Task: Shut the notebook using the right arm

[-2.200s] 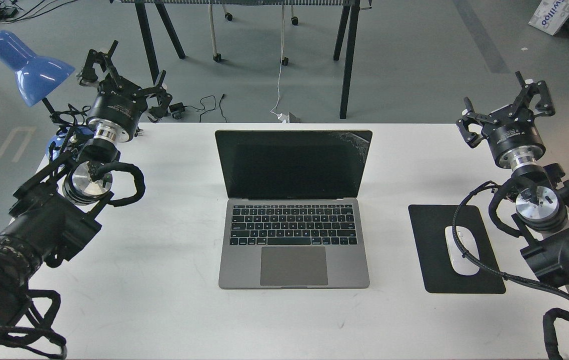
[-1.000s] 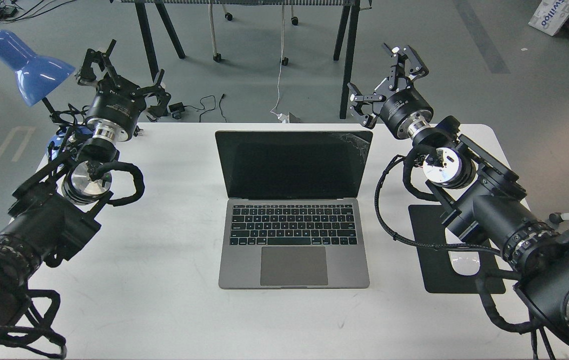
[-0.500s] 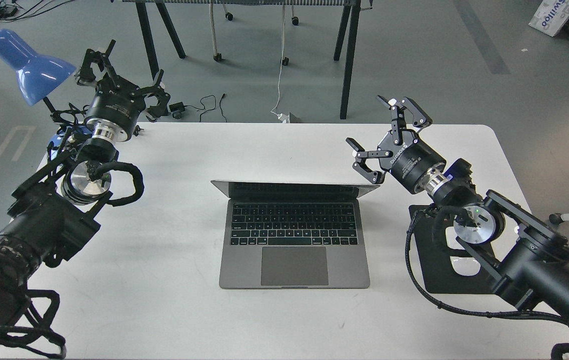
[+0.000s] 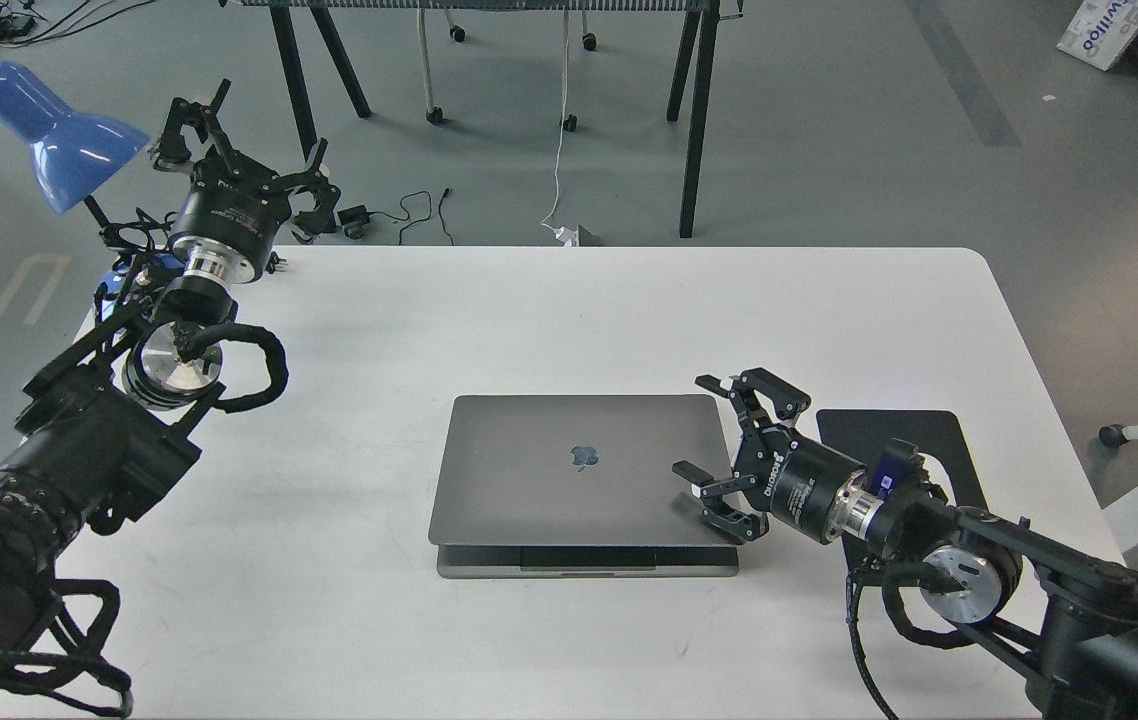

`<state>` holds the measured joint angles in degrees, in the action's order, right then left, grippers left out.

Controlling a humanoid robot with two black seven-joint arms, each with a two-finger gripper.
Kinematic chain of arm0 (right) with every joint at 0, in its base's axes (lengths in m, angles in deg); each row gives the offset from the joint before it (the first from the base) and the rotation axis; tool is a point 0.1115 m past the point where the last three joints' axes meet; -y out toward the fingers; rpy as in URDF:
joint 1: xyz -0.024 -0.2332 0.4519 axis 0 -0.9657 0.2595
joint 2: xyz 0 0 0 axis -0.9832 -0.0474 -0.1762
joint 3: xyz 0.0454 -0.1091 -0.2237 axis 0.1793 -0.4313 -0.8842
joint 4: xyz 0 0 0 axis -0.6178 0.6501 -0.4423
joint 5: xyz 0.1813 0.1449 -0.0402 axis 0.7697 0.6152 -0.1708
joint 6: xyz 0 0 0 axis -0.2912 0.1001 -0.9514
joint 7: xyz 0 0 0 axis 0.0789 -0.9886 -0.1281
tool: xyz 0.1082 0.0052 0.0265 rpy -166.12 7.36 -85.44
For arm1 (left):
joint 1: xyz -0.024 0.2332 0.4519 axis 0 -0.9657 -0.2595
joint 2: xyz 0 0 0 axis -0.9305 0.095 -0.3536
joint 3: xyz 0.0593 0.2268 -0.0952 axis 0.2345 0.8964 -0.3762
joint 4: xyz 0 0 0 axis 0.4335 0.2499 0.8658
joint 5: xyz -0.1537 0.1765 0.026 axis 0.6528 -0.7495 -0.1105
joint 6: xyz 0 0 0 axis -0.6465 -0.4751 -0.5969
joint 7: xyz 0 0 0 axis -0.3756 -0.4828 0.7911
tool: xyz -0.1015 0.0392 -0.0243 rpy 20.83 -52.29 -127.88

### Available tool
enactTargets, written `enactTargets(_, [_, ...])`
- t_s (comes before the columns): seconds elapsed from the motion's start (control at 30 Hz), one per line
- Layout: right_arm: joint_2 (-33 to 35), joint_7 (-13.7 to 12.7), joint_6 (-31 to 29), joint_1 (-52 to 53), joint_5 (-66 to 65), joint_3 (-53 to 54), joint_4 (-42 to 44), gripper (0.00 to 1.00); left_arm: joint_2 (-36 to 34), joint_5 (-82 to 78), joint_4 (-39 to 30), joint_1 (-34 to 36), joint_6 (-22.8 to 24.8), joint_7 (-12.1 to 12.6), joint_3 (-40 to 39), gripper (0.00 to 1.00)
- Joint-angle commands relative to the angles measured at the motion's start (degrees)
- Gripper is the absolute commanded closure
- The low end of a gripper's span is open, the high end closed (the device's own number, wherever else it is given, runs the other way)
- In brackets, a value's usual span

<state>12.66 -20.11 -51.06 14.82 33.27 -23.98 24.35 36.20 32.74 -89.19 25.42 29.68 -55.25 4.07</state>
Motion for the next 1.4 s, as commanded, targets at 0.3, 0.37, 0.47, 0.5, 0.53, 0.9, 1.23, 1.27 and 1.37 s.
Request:
enactTargets(0.3, [-0.23,-0.06,0.28,-1.96,-4.35,-0.43,3.56,0.0,0.0,-0.01,0.0,0.03,0.0,0.0,0.0,0.0])
enactTargets(0.37, [-0.41,-0.06,0.28,-1.96,-4.17,0.01,4.17,0.0,0.0,-0.01,0.0,0.03,0.0,0.0,0.0,0.0])
enactTargets(0.47, [-0.67,0.12,0.1,-1.61,-3.91,1.23,3.74,0.0,-0.08,-0.01,0.0,-0.06,0.0,0.0,0.0,0.0])
enactTargets(0.5, [-0.76,0.21,0.02,-1.43,-3.73,2.2,3.39,0.0,-0.08,-0.01,0.0,-0.06,0.0,0.0,0.0,0.0])
enactTargets(0.53, [-0.76,0.38,-0.16,-1.43,-3.73,4.3,3.03,0.0,0.0,-0.01,0.0,-0.06,0.0,0.0,0.0,0.0])
enactTargets(0.9, [-1.2,-0.93,-0.07,4.54,-3.38,35.24,7.41,0.0,0.0,-0.01,0.0,-0.06,0.0,0.0,0.0,0.0])
enactTargets(1.23, [-1.11,-4.35,-0.95,9.91,16.03,41.14,20.16,0.0,0.09,-0.01,0.0,-0.06,0.0,0.0,0.0,0.0])
enactTargets(1.27, [-1.29,-4.89,-1.3,9.82,16.91,41.23,20.87,0.0,0.09,-0.01,0.0,-0.06,0.0,0.0,0.0,0.0])
enactTargets(1.37, [-1.9,-4.8,-1.57,9.82,17.62,41.49,21.84,0.0,0.09,-0.01,0.0,-0.06,0.0,0.0,0.0,0.0])
